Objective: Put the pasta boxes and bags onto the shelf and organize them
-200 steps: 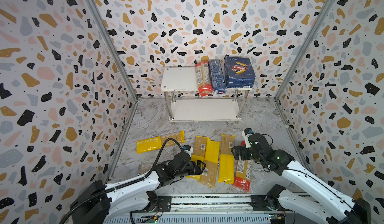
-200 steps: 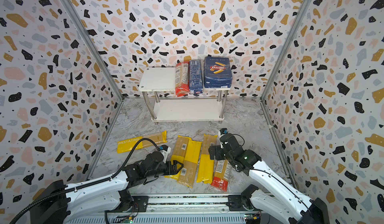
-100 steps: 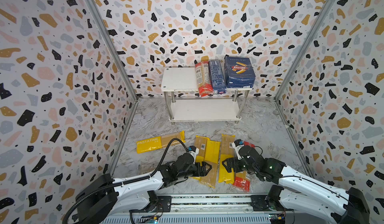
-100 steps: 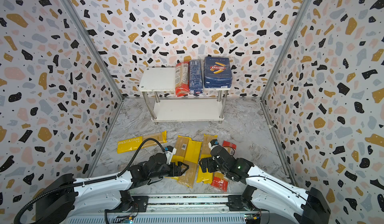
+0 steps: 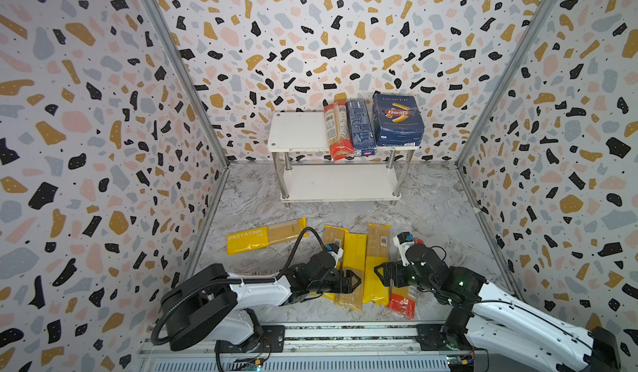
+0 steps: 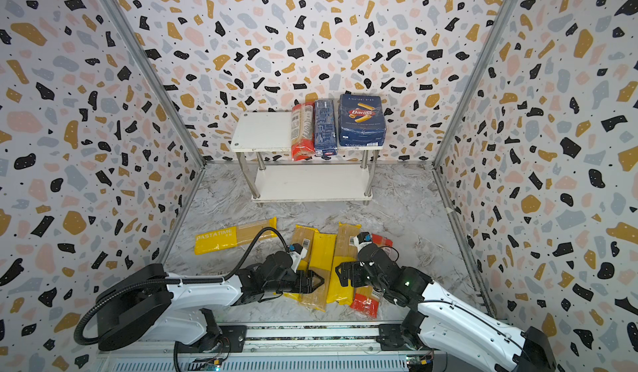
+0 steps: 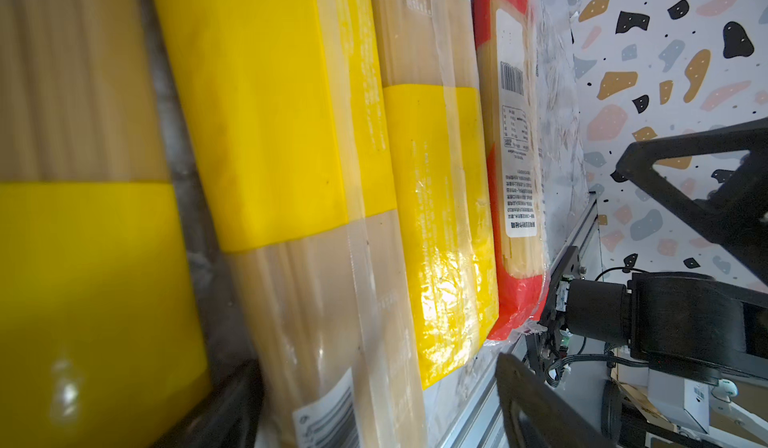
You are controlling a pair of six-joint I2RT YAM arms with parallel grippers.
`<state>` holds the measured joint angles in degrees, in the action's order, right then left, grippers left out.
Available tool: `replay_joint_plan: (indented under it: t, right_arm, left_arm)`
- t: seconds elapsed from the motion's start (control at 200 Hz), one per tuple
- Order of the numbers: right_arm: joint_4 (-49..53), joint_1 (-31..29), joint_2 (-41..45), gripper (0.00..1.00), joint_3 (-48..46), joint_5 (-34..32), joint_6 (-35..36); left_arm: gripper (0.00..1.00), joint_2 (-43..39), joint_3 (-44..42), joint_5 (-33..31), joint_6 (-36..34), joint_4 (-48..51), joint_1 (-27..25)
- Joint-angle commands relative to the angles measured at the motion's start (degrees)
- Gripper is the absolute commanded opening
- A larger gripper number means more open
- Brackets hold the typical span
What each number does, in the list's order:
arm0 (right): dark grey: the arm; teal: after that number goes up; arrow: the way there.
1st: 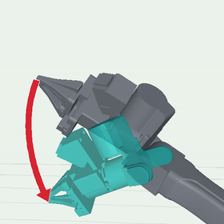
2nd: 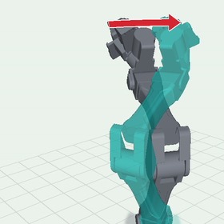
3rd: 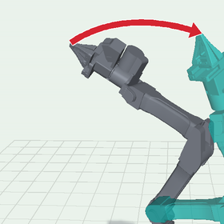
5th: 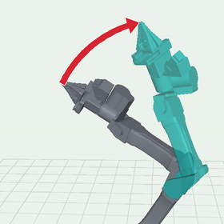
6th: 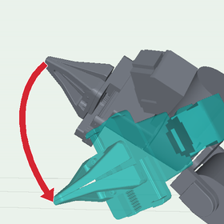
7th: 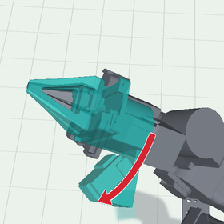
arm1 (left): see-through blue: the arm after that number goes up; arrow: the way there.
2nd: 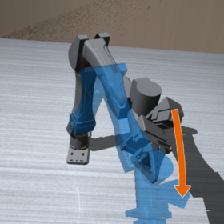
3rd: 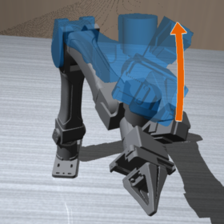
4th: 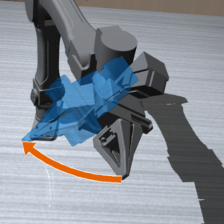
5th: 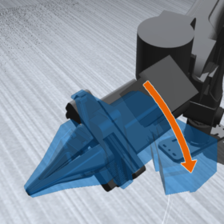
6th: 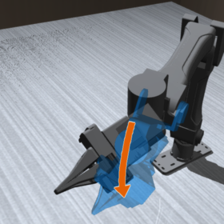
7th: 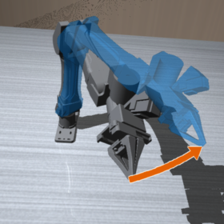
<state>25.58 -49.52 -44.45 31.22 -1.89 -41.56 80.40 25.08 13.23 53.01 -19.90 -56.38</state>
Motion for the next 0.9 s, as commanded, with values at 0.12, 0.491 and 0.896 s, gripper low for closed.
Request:
replay_joint_plan:
  t: [0.12, 0.491, 0.896]
  right_arm:
    - [2.3, 2.6, 3.3, 0.99, -1.0, 1.4, 0.4]
    - [-0.6, 8.6, 1.6, 0.98, -2.7, 8.2, 3.2]
    - [-10.5, 11.6, -15.1, 0.52, 1.7, 12.6, 6.5]
  left_arm:
    - [0.84, 8.3, 2.4, 1.2, -1.9, -1.3, -0.3]
    - [0.76, 19.7, 6.4, 4.2, -0.7, -7.6, -0.3]
    - [0.75, 19.4, 4.4, 5.0, 0.4, -10.9, -0.3]
